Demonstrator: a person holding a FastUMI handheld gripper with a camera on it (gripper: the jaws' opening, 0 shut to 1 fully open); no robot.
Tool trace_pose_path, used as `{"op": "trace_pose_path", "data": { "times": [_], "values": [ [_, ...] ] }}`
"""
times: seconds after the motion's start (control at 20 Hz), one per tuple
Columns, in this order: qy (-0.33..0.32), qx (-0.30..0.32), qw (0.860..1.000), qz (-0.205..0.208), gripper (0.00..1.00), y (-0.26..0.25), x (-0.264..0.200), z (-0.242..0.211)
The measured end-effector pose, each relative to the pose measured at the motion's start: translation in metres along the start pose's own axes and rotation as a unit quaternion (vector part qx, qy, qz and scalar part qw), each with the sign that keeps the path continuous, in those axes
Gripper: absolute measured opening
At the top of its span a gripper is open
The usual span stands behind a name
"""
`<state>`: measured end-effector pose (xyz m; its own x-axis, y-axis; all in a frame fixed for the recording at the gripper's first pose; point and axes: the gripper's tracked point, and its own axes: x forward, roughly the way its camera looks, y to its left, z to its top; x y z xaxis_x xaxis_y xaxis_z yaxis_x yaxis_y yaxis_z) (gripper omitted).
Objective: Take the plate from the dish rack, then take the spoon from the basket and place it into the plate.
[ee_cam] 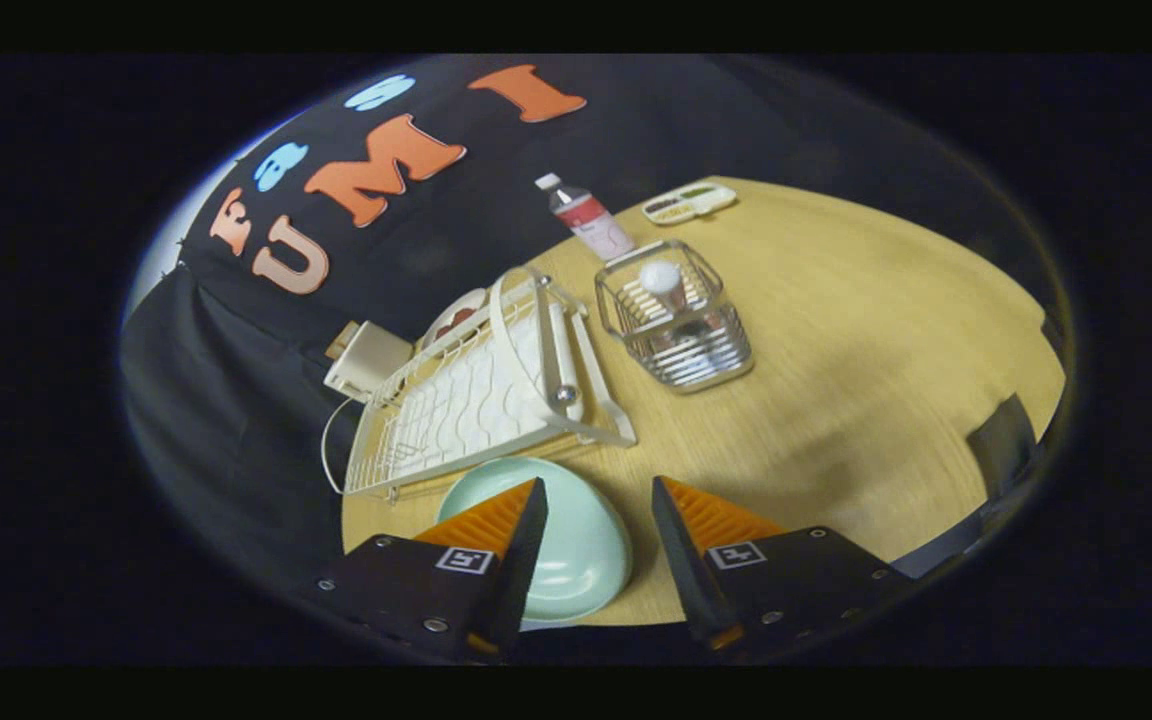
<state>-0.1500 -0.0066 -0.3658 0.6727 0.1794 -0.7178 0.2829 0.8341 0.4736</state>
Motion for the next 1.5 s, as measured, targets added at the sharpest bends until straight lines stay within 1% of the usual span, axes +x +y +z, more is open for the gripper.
{"op": "trace_pose_path", "data": {
  "times": [0.05,0.15,0.25,0.4,0.6,0.65,0.7,0.75,0.8,0.9,1.0,1.05,1.2,1.5],
  "values": [
    [-0.033,-0.022,0.999,-0.013,0.66,-0.005,-0.002,0.017],
    [-0.084,-0.062,0.994,-0.037,0.68,-0.014,-0.005,0.045],
    [-0.119,-0.098,0.986,-0.060,0.68,-0.021,-0.009,0.064],
    [-0.158,-0.139,0.975,-0.074,0.68,-0.022,-0.003,0.089],
    [-0.163,-0.178,0.967,-0.080,0.58,-0.024,0.014,0.096],
    [-0.161,-0.185,0.966,-0.081,0.52,-0.025,0.017,0.096],
    [-0.160,-0.189,0.965,-0.083,0.49,-0.026,0.019,0.096],
    [-0.162,-0.192,0.964,-0.084,0.41,-0.026,0.021,0.098],
    [-0.164,-0.196,0.963,-0.088,0.37,-0.027,0.022,0.100],
    [-0.160,-0.198,0.962,-0.096,0.25,-0.031,0.025,0.099],
    [-0.157,-0.190,0.965,-0.090,0.18,-0.028,0.026,0.100],
    [-0.153,-0.190,0.965,-0.093,0.15,-0.031,0.025,0.099],
    [-0.153,-0.196,0.964,-0.095,0.13,-0.028,0.018,0.109],
    [-0.175,-0.218,0.956,-0.087,0.13,-0.006,-0.019,0.137]
  ]
}}
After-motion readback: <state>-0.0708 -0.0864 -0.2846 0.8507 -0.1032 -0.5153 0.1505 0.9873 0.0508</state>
